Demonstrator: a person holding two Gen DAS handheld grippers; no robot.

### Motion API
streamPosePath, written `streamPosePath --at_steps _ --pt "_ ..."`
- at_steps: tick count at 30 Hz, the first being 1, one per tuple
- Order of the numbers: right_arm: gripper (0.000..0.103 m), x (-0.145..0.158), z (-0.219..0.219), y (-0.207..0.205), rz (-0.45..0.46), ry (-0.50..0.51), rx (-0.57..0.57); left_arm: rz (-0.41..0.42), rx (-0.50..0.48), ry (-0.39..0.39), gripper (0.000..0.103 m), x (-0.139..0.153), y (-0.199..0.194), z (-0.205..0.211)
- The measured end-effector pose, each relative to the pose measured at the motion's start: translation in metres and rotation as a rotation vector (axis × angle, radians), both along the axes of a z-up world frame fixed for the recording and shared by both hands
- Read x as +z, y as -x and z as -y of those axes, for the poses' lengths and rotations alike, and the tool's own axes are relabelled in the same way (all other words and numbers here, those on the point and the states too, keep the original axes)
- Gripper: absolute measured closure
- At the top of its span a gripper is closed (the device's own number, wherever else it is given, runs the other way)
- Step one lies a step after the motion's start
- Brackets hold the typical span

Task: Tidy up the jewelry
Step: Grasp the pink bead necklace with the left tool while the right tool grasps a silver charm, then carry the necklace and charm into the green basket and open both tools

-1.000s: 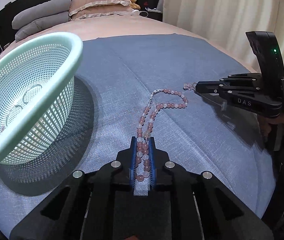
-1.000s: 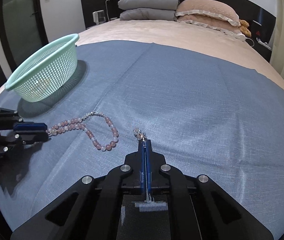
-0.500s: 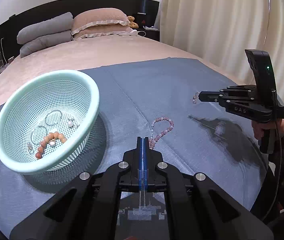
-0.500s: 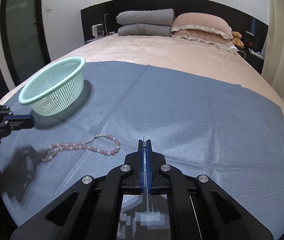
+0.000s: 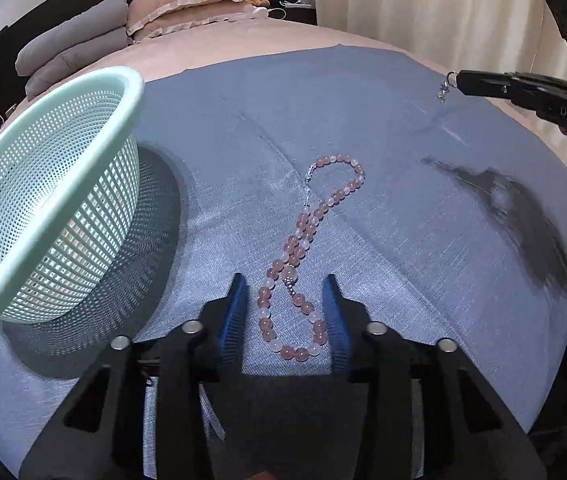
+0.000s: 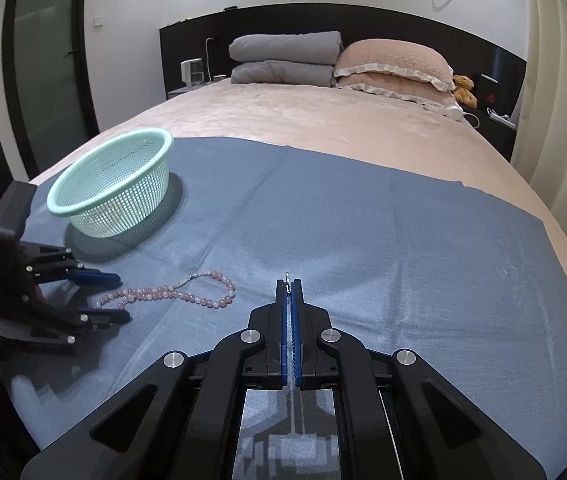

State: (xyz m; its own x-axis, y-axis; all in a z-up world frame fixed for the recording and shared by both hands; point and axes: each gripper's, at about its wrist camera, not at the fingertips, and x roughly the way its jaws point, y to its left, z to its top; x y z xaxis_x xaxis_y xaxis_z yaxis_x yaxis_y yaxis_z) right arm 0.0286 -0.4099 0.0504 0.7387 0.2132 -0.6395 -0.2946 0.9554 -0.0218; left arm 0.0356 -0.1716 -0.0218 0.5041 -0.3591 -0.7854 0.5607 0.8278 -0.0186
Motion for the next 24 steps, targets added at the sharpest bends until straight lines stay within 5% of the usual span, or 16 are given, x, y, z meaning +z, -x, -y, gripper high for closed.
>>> streamPosePath --at_steps 1,2,11,24 --pt "0.101 0.000 0.002 0.000 0.001 -0.001 -0.005 -0.008 0.015 0.004 0.096 0.000 -0.001 -0.002" --pt "0.101 0.000 0.004 0.001 0.002 -0.007 -0.008 -0.010 0.020 0.008 0.097 0.000 -0.002 -0.002" --pt "0.101 0.002 0.002 0.002 0.009 -0.010 -0.003 0.038 0.038 0.064 0.097 0.023 0.012 -0.013" --pt "0.101 0.025 -0.013 0.007 0.057 -0.003 0.034 0.143 0.121 0.183 0.097 0.118 0.009 -0.059"
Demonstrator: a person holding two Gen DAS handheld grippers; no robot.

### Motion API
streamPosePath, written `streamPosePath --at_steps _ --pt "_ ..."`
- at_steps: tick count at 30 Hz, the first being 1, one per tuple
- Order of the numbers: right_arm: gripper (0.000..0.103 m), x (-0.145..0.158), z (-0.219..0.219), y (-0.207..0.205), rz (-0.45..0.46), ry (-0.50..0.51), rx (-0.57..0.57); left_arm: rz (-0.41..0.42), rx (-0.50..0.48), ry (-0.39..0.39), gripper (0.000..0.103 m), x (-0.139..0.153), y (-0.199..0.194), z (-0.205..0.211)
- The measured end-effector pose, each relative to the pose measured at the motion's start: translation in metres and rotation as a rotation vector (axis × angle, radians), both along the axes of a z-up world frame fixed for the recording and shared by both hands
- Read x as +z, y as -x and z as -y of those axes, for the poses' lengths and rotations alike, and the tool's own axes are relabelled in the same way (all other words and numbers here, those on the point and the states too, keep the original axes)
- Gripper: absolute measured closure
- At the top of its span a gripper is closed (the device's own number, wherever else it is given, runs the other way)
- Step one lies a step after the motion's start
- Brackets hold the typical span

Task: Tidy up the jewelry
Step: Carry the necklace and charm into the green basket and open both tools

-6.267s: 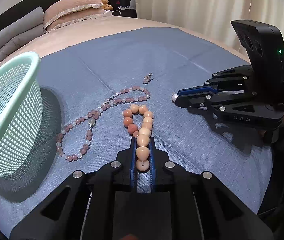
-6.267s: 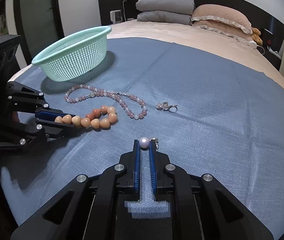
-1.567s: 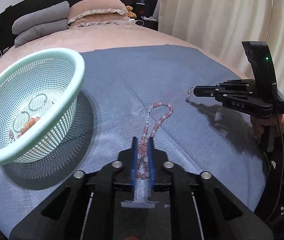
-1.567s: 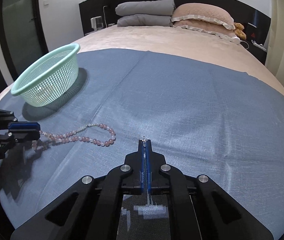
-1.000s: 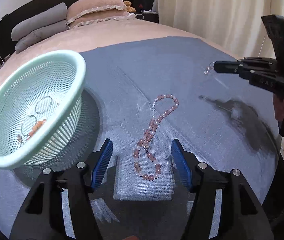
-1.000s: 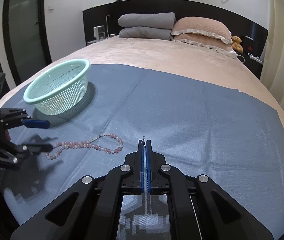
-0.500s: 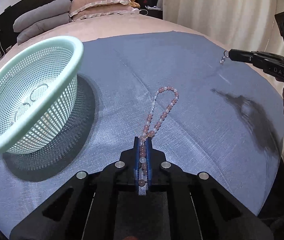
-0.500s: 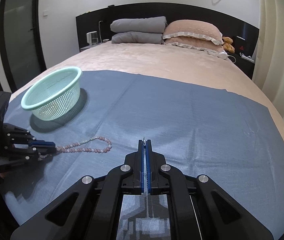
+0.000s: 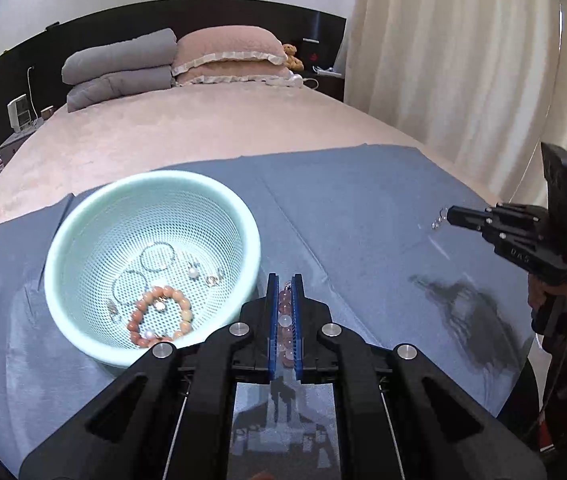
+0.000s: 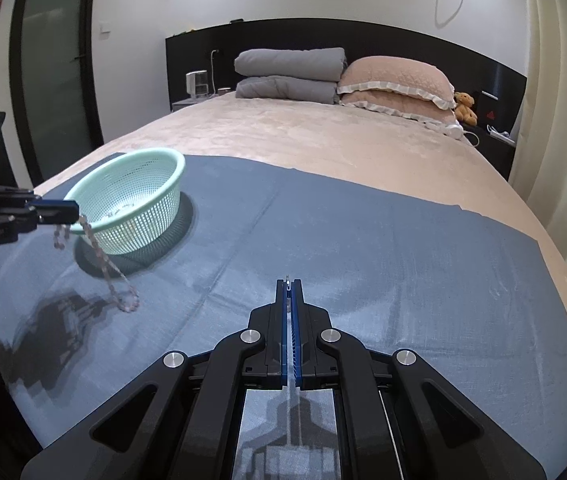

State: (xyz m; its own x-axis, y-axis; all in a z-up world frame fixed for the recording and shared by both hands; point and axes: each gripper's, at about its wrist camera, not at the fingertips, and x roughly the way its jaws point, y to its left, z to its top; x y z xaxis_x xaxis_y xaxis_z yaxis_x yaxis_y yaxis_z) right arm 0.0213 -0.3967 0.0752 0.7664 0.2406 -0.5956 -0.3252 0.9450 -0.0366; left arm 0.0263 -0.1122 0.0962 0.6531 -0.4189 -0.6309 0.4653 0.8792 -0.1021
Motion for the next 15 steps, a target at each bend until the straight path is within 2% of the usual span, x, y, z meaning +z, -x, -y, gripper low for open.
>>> streamPosePath --at_steps 8,15 --pt "0.101 0.014 -0.022 -0.010 0.020 0.003 0.057 0.118 0.083 -0.002 0.097 0.057 0.002 -0.046" --pt "0.101 0.045 -0.069 -0.029 0.074 -0.011 0.174 0.144 0.115 0.006 0.097 0.072 -0.009 -0.075"
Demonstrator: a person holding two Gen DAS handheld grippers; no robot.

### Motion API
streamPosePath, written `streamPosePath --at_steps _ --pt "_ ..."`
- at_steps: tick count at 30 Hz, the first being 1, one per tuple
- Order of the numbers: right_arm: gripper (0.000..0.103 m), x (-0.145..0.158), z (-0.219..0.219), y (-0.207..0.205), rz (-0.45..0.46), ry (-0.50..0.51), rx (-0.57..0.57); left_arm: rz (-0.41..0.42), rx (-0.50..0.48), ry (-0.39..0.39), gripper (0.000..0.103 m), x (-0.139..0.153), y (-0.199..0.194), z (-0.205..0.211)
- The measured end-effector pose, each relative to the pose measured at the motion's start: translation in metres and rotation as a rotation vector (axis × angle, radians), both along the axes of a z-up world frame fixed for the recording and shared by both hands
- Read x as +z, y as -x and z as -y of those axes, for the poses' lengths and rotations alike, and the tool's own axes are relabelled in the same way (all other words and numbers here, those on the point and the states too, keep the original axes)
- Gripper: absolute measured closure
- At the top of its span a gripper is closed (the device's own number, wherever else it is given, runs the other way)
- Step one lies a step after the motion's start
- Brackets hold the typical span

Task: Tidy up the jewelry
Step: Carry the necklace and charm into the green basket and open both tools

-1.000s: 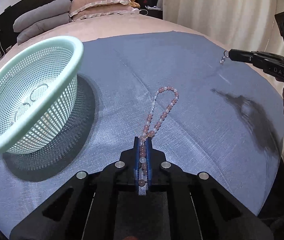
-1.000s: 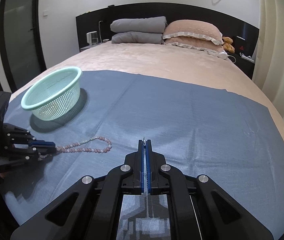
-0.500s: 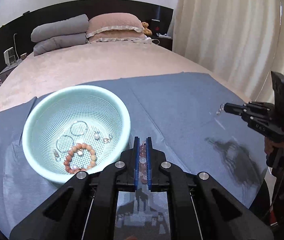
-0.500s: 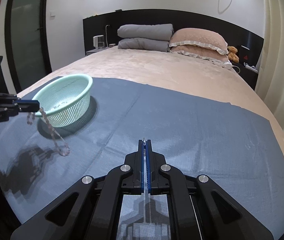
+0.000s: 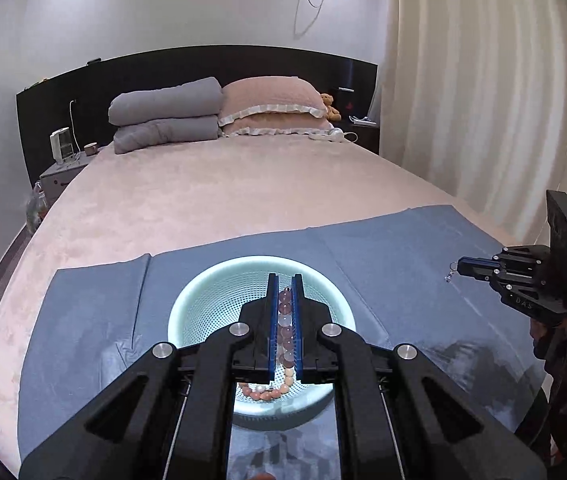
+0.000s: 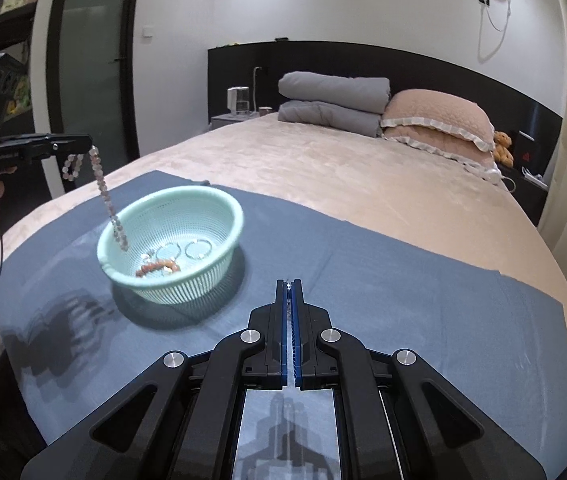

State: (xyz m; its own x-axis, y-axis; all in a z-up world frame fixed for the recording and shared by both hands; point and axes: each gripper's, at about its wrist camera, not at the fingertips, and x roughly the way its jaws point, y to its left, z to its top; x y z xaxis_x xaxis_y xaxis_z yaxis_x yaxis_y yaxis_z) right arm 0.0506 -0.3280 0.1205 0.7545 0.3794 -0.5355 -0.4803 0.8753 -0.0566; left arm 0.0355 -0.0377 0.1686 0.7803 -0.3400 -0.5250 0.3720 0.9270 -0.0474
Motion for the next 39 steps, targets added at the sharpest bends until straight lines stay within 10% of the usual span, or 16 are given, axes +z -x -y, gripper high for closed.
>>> streamPosePath --at_steps 16,29,33,37,39 --pt "0.101 -0.048 -0.120 -0.089 -0.153 0.034 0.230 -0.157 -0.003 -0.018 0.097 -0.081 -0.068 -0.044" --pt "0.099 -0.063 -0.132 -0.102 -0.170 0.070 0.259 -0.183 -0.047 -0.006 0.095 -0.107 -0.078 -0.063" --pt "0.099 -0.060 -0.126 -0.098 -0.162 0.068 0.250 -0.178 -0.054 -0.011 0.057 -0.103 -0.075 -0.065" --pt "0.095 -0.055 -0.113 -0.089 -0.149 0.063 0.227 -0.158 -0.045 -0.011 0.042 -0.097 -0.064 -0.068" --pt "0.062 -0.054 -0.104 -0.082 -0.146 0.067 0.208 -0.151 -0.032 -0.005 0.037 -0.095 -0.058 -0.071"
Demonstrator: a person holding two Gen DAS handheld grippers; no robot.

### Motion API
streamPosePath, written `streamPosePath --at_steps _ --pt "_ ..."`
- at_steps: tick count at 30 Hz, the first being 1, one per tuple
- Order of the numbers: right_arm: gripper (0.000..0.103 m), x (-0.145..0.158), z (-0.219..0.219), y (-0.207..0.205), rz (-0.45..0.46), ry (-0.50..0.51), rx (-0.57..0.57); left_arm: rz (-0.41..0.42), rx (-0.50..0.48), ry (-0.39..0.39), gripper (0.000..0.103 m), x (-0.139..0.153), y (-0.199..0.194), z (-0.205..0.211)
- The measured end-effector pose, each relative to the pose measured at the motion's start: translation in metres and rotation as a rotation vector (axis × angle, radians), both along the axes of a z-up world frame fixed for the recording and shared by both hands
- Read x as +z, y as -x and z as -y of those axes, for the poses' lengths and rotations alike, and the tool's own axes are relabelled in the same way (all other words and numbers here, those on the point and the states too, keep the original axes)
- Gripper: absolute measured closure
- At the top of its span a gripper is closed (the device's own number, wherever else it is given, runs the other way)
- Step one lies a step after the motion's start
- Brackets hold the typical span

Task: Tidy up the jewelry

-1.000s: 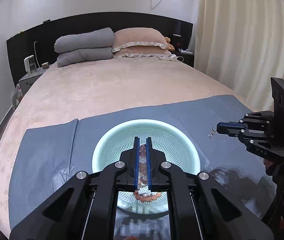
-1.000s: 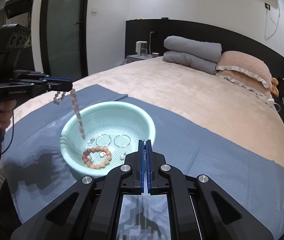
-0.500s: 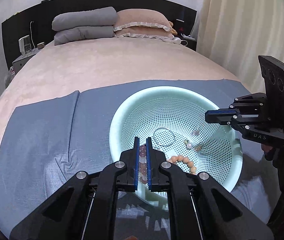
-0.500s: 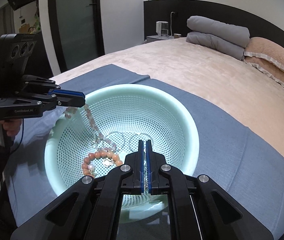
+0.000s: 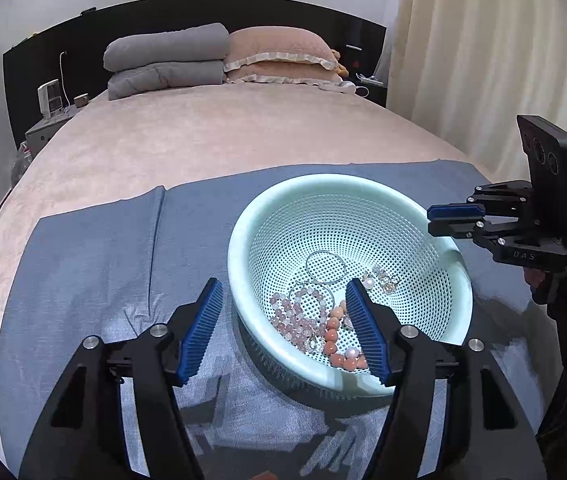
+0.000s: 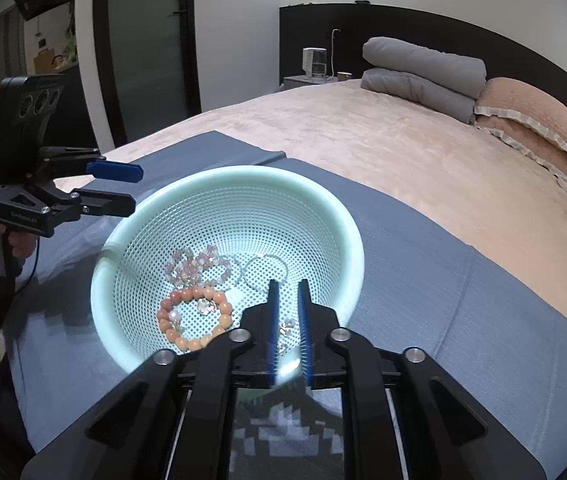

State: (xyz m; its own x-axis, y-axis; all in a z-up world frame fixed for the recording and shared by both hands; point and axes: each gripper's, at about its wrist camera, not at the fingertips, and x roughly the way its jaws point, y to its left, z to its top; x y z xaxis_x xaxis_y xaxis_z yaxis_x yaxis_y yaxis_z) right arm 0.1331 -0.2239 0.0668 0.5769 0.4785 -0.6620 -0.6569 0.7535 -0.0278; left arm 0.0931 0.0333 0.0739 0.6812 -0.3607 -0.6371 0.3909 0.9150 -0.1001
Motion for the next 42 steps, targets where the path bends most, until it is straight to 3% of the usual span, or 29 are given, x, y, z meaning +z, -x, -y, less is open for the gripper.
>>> streamPosePath --at_steps 2,4,6,8,11,19,32,35,36,38,40,42 --pt "0.049 0.001 0.012 0.009 0.008 -0.014 -0.014 0.002 0.012 0.008 0.034 0.001 0.008 -0.002" --pt "0.045 0.001 0.024 0.018 0.012 -0.020 -0.044 0.000 0.026 0.024 0.027 0.001 0.016 -0.006" --pt "0.028 -0.001 0.036 0.027 0.011 -0.025 -0.077 -0.002 0.036 0.026 0.022 -0.001 0.026 -0.004" --pt "0.019 -0.004 0.047 0.035 0.005 -0.038 -0.107 -0.003 0.047 0.013 0.014 -0.004 0.035 -0.002" --pt "0.017 -0.009 0.055 0.043 -0.001 -0.046 -0.146 -0.006 0.060 0.002 0.007 -0.007 0.045 0.002" --pt "0.016 -0.009 0.048 0.038 0.007 -0.054 -0.155 -0.018 0.083 -0.023 0.006 -0.010 0.045 0.000" --pt "0.016 -0.023 0.005 -0.018 -0.031 -0.062 -0.195 -0.077 0.077 0.018 0.006 -0.036 -0.016 0.002" --pt "0.020 -0.029 0.005 -0.024 -0.069 -0.091 -0.230 -0.107 0.071 0.035 0.010 -0.047 -0.024 0.005" --pt "0.035 -0.032 0.005 -0.025 -0.087 -0.093 -0.230 -0.118 0.066 0.041 0.013 -0.050 -0.025 0.007" --pt "0.052 -0.037 0.002 -0.026 -0.112 -0.080 -0.227 -0.132 0.057 0.037 0.025 -0.053 -0.027 0.012" --pt "0.065 -0.040 0.000 -0.024 -0.131 -0.085 -0.201 -0.142 0.040 0.028 0.035 -0.055 -0.027 0.016" --pt "0.069 -0.039 -0.002 -0.018 -0.122 -0.072 -0.201 -0.141 0.032 0.028 0.044 -0.053 -0.023 0.020"
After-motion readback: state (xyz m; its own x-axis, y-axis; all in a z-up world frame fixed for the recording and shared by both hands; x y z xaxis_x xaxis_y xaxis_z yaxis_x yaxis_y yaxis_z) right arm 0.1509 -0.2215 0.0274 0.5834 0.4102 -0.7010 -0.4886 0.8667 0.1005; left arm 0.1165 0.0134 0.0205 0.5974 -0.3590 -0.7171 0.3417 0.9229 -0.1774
